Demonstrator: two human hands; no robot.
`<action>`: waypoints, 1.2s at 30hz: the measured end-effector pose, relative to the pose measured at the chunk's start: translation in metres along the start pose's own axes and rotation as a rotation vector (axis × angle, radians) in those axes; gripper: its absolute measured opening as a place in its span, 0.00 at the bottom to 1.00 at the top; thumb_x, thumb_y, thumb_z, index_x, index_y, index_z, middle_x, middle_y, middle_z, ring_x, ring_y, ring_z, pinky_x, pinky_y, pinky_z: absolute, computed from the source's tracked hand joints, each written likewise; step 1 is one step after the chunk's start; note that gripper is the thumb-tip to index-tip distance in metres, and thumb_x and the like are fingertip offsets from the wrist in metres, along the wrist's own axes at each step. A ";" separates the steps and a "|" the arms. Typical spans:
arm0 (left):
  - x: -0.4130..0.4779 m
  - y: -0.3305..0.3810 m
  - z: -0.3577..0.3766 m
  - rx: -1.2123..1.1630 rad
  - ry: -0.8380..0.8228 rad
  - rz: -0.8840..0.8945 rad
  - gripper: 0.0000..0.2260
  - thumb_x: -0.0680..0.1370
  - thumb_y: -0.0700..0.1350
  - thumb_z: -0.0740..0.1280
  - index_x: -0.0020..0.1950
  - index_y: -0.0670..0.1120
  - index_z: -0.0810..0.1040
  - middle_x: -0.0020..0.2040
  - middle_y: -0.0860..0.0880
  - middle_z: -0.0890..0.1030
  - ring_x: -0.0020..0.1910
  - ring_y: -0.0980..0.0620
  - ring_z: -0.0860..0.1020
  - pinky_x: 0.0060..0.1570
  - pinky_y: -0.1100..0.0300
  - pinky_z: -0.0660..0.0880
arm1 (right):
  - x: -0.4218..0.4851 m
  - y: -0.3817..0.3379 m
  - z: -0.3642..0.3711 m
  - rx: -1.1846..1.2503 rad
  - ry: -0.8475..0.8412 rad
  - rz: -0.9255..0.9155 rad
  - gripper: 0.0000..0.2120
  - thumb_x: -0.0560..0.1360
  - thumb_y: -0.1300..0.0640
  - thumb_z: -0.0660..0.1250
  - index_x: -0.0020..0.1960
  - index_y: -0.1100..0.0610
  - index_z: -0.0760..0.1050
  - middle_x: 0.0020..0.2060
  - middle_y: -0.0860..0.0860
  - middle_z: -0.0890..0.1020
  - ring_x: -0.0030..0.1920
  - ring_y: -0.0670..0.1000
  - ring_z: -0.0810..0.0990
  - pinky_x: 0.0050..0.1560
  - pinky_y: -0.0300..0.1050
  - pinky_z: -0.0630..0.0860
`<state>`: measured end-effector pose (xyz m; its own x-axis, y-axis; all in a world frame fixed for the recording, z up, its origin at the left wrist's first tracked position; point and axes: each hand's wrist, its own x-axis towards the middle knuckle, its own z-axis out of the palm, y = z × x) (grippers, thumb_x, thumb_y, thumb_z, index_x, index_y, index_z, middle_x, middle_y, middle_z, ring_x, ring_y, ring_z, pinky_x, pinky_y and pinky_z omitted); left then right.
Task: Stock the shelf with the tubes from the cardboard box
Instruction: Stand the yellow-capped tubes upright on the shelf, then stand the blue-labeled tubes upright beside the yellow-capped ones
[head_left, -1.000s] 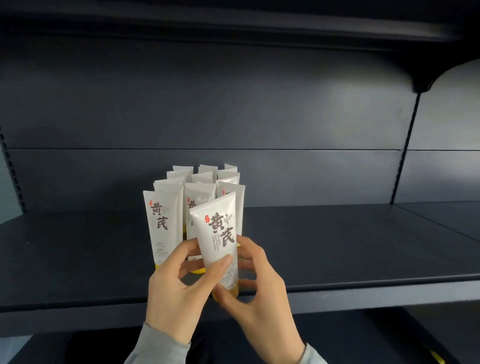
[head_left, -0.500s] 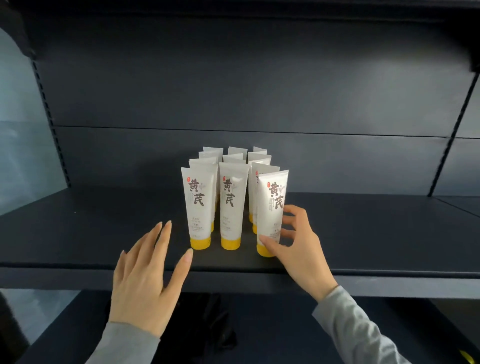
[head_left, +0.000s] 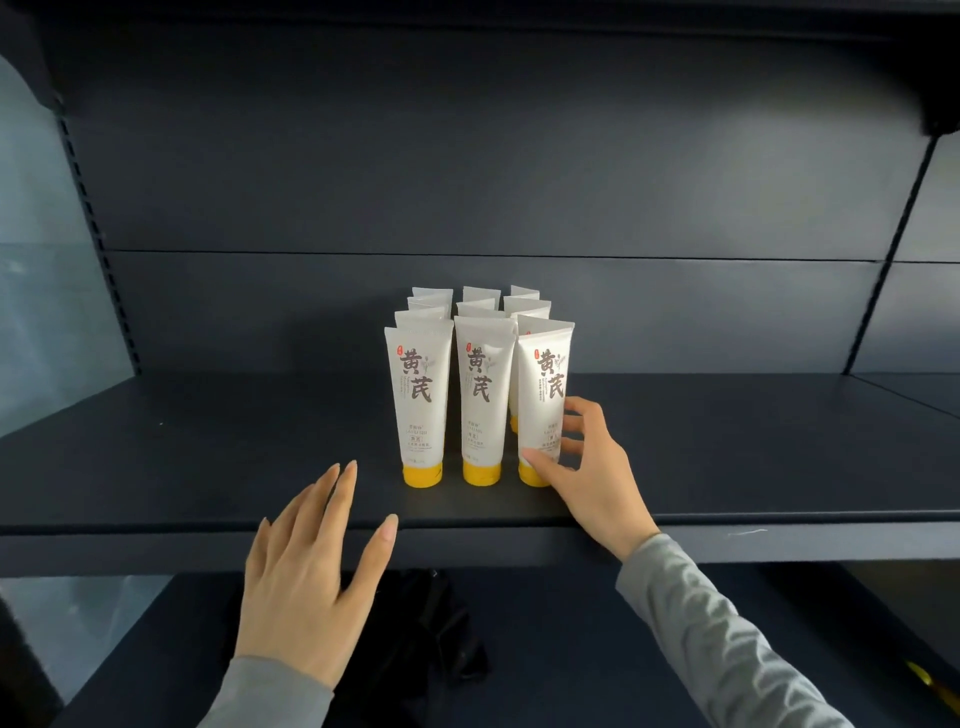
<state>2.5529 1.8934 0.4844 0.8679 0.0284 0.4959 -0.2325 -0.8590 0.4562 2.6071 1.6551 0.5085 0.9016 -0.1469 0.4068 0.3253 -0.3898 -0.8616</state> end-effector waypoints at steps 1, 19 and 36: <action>0.000 0.000 0.000 0.002 -0.011 0.011 0.37 0.69 0.69 0.41 0.74 0.53 0.58 0.74 0.52 0.63 0.73 0.50 0.60 0.72 0.47 0.54 | -0.001 0.000 0.000 -0.011 0.005 0.001 0.26 0.73 0.58 0.72 0.65 0.48 0.63 0.55 0.41 0.75 0.54 0.42 0.77 0.46 0.29 0.74; -0.011 0.068 0.040 -0.110 -0.185 0.279 0.39 0.69 0.71 0.36 0.75 0.55 0.50 0.76 0.54 0.56 0.75 0.55 0.52 0.74 0.50 0.46 | -0.134 0.023 -0.141 -0.917 0.289 0.202 0.33 0.75 0.37 0.50 0.76 0.48 0.53 0.75 0.47 0.58 0.76 0.49 0.55 0.74 0.53 0.57; -0.120 0.220 0.155 -0.141 -0.546 0.427 0.37 0.70 0.69 0.39 0.76 0.54 0.49 0.77 0.54 0.52 0.76 0.54 0.50 0.74 0.50 0.46 | -0.308 0.087 -0.302 -0.997 0.346 0.688 0.32 0.77 0.38 0.53 0.77 0.47 0.50 0.76 0.47 0.55 0.76 0.49 0.52 0.74 0.58 0.52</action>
<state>2.4655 1.6219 0.4106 0.7754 -0.5889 0.2280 -0.6246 -0.6622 0.4140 2.2718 1.3920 0.3997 0.6281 -0.7628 0.1538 -0.6729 -0.6317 -0.3849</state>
